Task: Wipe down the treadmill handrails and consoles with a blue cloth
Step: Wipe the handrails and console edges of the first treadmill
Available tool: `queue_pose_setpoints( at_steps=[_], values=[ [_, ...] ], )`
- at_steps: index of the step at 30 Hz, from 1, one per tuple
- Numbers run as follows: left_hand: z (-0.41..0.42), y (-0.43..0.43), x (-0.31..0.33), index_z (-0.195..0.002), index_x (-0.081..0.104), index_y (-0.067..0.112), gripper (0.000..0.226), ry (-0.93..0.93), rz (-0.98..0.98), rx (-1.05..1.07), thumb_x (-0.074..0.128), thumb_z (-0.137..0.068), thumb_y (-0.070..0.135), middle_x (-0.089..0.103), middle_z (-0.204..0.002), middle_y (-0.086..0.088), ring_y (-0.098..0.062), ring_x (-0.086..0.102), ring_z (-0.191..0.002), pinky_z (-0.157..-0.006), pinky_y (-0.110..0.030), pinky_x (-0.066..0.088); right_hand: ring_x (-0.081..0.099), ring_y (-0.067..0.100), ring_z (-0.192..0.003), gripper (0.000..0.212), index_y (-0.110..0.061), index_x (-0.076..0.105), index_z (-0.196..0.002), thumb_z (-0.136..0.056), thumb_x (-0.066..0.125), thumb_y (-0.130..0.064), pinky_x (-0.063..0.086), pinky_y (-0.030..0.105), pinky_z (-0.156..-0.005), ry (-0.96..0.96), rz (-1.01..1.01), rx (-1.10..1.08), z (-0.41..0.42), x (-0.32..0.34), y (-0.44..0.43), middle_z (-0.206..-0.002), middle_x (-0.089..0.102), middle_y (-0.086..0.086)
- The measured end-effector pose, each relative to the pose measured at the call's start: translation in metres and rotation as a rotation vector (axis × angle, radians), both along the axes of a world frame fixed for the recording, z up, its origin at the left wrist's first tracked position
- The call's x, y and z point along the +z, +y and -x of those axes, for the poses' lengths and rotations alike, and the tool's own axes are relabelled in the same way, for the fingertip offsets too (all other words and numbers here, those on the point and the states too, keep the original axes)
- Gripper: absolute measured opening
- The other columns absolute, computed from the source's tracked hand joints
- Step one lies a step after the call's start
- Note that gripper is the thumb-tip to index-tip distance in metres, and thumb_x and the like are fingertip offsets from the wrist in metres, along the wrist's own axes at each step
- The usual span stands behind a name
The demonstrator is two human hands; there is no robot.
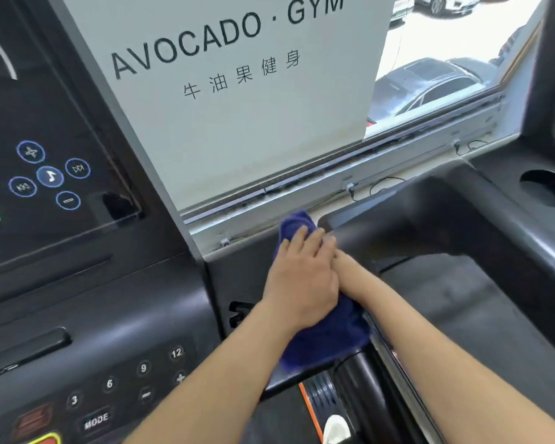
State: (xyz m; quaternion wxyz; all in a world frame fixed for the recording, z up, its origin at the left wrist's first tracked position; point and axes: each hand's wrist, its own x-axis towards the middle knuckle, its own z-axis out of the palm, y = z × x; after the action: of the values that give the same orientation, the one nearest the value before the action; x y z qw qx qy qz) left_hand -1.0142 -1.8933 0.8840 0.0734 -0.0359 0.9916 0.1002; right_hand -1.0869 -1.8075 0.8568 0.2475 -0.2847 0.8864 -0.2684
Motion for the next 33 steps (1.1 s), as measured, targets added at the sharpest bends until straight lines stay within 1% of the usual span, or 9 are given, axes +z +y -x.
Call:
queue_pose_setpoints(
  at_steps=[2, 4, 6, 12, 15, 18, 24, 29, 33],
  values=[
    [-0.028, 0.017, -0.004, -0.149, 0.034, 0.018, 0.071, 0.029, -0.033, -0.028, 0.018, -0.082, 0.036, 0.032, -0.156, -0.006, -0.028, 0.024, -0.145, -0.118, -0.046, 0.02, 0.067, 0.042, -0.095, 0.049, 0.013, 0.058, -0.119, -0.085, 0.03, -0.008, 0.056, 0.031, -0.072, -0.082, 0.023, 0.119, -0.013, -0.011, 0.023, -0.113, 0.062, 0.035],
    [-0.045, 0.022, -0.007, -0.146, 0.039, 0.018, 0.065, 0.052, -0.044, -0.032, 0.032, -0.085, 0.035, 0.04, -0.151, -0.005, -0.023, 0.034, -0.141, -0.114, -0.044, 0.031, 0.054, 0.037, -0.122, 0.054, -0.007, 0.042, -0.143, -0.096, 0.027, -0.028, 0.044, 0.036, -0.098, -0.144, -0.078, 0.118, -0.02, 0.004, 0.034, -0.139, 0.05, 0.023],
    [-0.041, 0.011, -0.006, -0.147, 0.038, 0.018, 0.067, 0.083, -0.013, 0.034, 0.035, -0.084, 0.04, 0.039, -0.152, -0.001, -0.017, 0.035, -0.14, -0.112, -0.042, 0.034, 0.048, 0.028, -0.128, 0.053, -0.02, 0.039, -0.145, -0.098, 0.039, -0.044, 0.037, 0.032, -0.1, -0.239, -0.054, 0.021, -0.01, 0.002, 0.034, -0.144, 0.049, 0.011],
    [-0.002, -0.038, -0.003, -0.154, 0.006, 0.014, 0.074, -0.053, 0.059, 0.238, 0.02, -0.093, 0.055, 0.006, -0.162, -0.002, -0.013, 0.003, -0.149, -0.121, -0.035, 0.006, 0.037, 0.026, -0.136, 0.072, -0.028, 0.02, -0.153, -0.091, 0.057, -0.028, 0.029, 0.028, -0.102, -0.313, 0.283, -0.185, 0.011, 0.014, -0.03, -0.153, 0.034, 0.011],
    [-0.026, -0.029, -0.006, -0.153, 0.005, 0.008, 0.071, -0.057, 0.06, 0.252, 0.015, -0.096, 0.048, 0.004, -0.162, -0.008, -0.018, 0.002, -0.149, -0.121, -0.037, 0.008, 0.026, 0.018, -0.142, 0.069, -0.033, 0.022, -0.152, -0.092, 0.054, -0.026, 0.023, 0.025, -0.108, -0.184, 0.282, -0.072, 0.006, 0.013, -0.023, -0.159, 0.023, 0.002],
    [-0.075, -0.003, -0.005, -0.15, 0.028, 0.005, 0.071, 0.018, 0.042, 0.192, 0.021, -0.091, 0.046, 0.025, -0.157, -0.013, -0.024, 0.026, -0.145, -0.115, -0.041, 0.03, 0.018, 0.019, -0.146, 0.054, -0.031, 0.038, -0.147, -0.095, 0.049, -0.02, 0.024, 0.031, -0.112, 0.079, 0.202, 0.033, -0.017, 0.006, -0.004, -0.162, 0.014, -0.004],
    [-0.16, 0.006, -0.013, -0.127, 0.062, 0.014, 0.044, 0.188, 0.08, 0.144, 0.045, -0.09, 0.032, 0.056, -0.137, -0.007, -0.024, 0.054, -0.124, -0.103, -0.039, 0.045, 0.063, 0.029, -0.112, 0.037, -0.012, 0.075, -0.082, -0.076, 0.039, -0.016, 0.053, 0.048, -0.09, 0.476, 0.289, 0.111, -0.059, 0.011, 0.019, -0.098, 0.074, 0.004],
    [-0.184, -0.015, -0.012, -0.11, 0.067, 0.011, 0.031, 0.364, 0.154, 0.175, 0.057, -0.087, 0.029, 0.06, -0.124, -0.01, -0.027, 0.052, -0.112, -0.099, -0.04, 0.046, 0.051, 0.021, -0.103, 0.046, -0.03, 0.063, -0.119, -0.077, 0.05, -0.045, 0.039, 0.044, -0.091, 0.562, 0.016, 0.18, -0.088, 0.023, 0.012, -0.106, 0.057, -0.004],
    [-0.2, -0.022, -0.028, -0.1, 0.07, 0.009, 0.019, 0.47, 0.136, 0.149, 0.061, -0.085, 0.015, 0.064, -0.112, -0.012, -0.028, 0.056, -0.105, -0.094, -0.037, 0.048, 0.056, 0.022, -0.096, 0.023, -0.03, 0.069, -0.1, -0.082, 0.054, -0.034, 0.037, 0.043, -0.08, 0.682, 0.01, 0.208, -0.116, 0.012, -0.011, -0.104, 0.058, -0.006]
  ],
)
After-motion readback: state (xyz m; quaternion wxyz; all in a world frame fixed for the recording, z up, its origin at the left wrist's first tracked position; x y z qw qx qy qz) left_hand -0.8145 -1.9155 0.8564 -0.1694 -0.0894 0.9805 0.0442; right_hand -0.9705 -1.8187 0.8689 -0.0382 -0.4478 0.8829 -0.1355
